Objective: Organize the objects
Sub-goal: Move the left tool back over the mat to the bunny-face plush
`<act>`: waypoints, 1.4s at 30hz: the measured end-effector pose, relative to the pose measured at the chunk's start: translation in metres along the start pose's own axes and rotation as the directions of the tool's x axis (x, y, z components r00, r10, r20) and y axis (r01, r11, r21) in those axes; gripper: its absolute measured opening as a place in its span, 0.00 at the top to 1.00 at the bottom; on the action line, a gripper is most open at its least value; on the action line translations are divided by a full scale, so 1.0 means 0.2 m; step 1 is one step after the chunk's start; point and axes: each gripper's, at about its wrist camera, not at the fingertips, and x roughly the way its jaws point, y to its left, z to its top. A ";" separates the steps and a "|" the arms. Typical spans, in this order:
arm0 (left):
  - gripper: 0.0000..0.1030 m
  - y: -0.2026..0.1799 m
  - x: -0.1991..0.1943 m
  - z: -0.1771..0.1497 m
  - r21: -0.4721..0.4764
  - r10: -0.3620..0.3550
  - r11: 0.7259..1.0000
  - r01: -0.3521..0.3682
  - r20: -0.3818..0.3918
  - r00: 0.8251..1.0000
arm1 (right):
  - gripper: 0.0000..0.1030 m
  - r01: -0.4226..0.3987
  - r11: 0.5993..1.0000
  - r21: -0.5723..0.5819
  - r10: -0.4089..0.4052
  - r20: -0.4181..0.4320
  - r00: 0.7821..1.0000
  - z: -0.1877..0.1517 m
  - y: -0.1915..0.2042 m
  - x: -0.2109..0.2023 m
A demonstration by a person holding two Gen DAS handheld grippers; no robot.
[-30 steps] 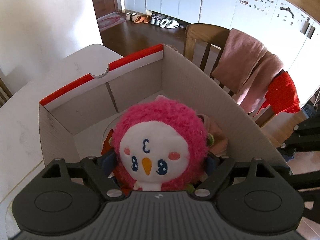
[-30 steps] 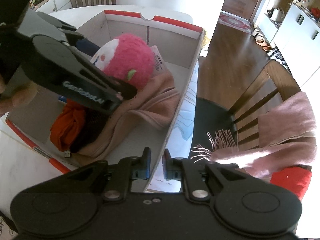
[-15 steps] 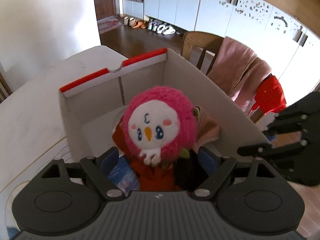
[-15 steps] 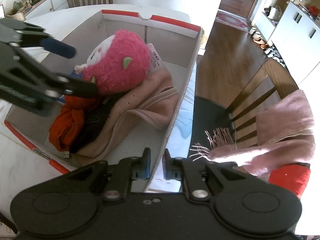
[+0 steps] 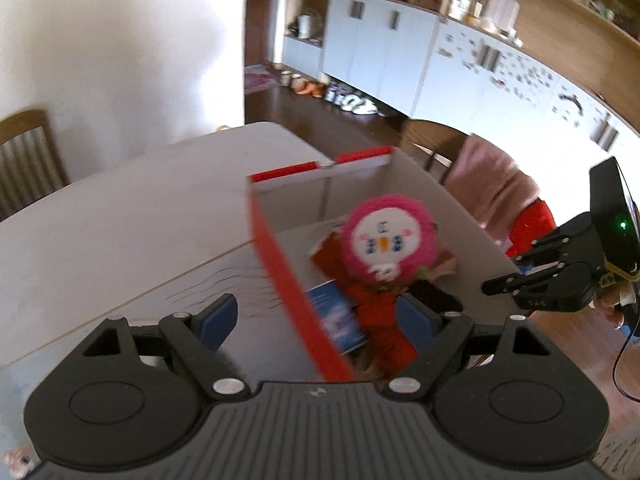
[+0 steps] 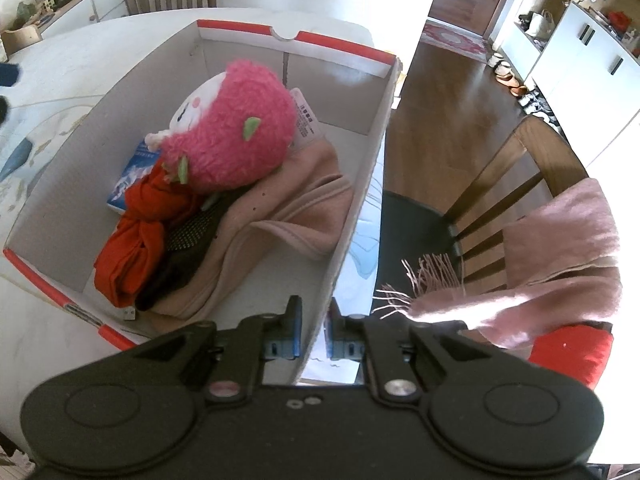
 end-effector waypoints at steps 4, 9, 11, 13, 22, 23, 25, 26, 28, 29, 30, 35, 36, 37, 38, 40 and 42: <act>0.16 0.13 -0.11 -0.09 -0.049 0.036 0.998 -0.035 0.012 0.999 | 0.90 0.011 1.000 -0.002 -0.011 0.001 1.000 0.00 0.01 0.00; 0.16 0.29 -0.23 -0.22 -0.122 0.086 0.989 -0.084 0.016 0.996 | 0.92 0.025 1.000 0.004 -0.025 0.006 1.000 0.00 0.01 0.00; 0.16 0.35 -0.28 -0.27 -0.149 0.115 0.983 -0.111 0.018 0.993 | 0.93 0.031 0.999 0.008 -0.032 0.006 0.999 0.00 0.01 0.01; 0.16 0.41 -0.31 -0.33 -0.176 0.148 0.974 -0.143 0.015 0.989 | 0.93 0.034 0.999 0.007 -0.034 0.006 0.999 0.00 0.01 0.01; 0.07 0.74 -0.36 -0.57 -0.280 0.304 0.909 -0.309 -0.063 0.951 | 0.93 0.050 0.999 -0.003 -0.050 -0.007 0.999 0.01 0.02 0.01; 0.04 0.77 -0.35 -0.59 -0.288 0.324 0.899 -0.331 -0.073 0.943 | 0.93 0.051 0.999 -0.003 -0.051 -0.008 0.999 0.01 0.02 0.01; 0.00 0.86 -0.34 -0.65 -0.313 0.369 0.872 -0.376 -0.085 0.926 | 0.93 0.055 0.998 -0.001 -0.055 -0.010 0.998 0.01 0.03 0.01; 0.00 0.91 -0.33 -0.67 -0.331 0.378 0.860 -0.389 -0.098 0.920 | 0.93 0.057 0.998 -0.001 -0.057 -0.011 0.998 0.01 0.03 0.01; 0.00 0.99 -0.31 -0.70 -0.362 0.386 0.839 -0.406 -0.130 0.913 | 0.93 0.060 0.998 0.002 -0.059 -0.014 0.998 0.01 0.03 0.01; 0.00 1.03 -0.30 -0.72 -0.375 0.395 0.826 -0.420 -0.146 0.907 | 0.93 0.061 0.998 0.003 -0.061 -0.015 0.998 0.01 0.03 0.02; 0.00 1.07 -0.28 -0.73 -0.385 0.404 0.814 -0.436 -0.165 0.900 | 0.93 0.062 0.998 0.004 -0.062 -0.016 0.998 0.02 0.03 0.02; 0.00 1.23 -0.21 -0.78 -0.412 0.413 0.778 -0.474 -0.234 0.880 | 0.93 0.067 0.998 0.007 -0.067 -0.023 0.997 0.02 0.03 0.02; 0.00 1.26 -0.19 -0.80 -0.417 0.413 0.771 -0.481 -0.247 0.877 | 0.93 0.069 0.998 0.007 -0.068 -0.024 0.997 0.02 0.03 0.02; 0.00 1.28 -0.17 -0.80 -0.424 0.410 0.765 -0.485 -0.259 0.874 | 0.93 0.070 0.998 0.007 -0.070 -0.026 0.997 0.02 0.04 0.02; 0.00 1.30 -0.16 -0.82 -0.429 0.405 0.762 -0.485 -0.268 0.874 | 0.93 0.072 0.997 0.007 -0.071 -0.027 0.997 0.02 0.04 0.02; 0.00 1.32 -0.13 -0.83 -0.432 0.405 0.756 -0.492 -0.281 0.870 | 0.93 0.074 0.997 0.005 -0.074 -0.030 0.997 0.02 0.04 0.02; 0.00 1.34 -0.11 -0.84 -0.424 0.411 0.753 -0.503 -0.293 0.863 | 0.93 0.076 0.997 0.002 -0.076 -0.032 0.997 0.02 0.04 0.02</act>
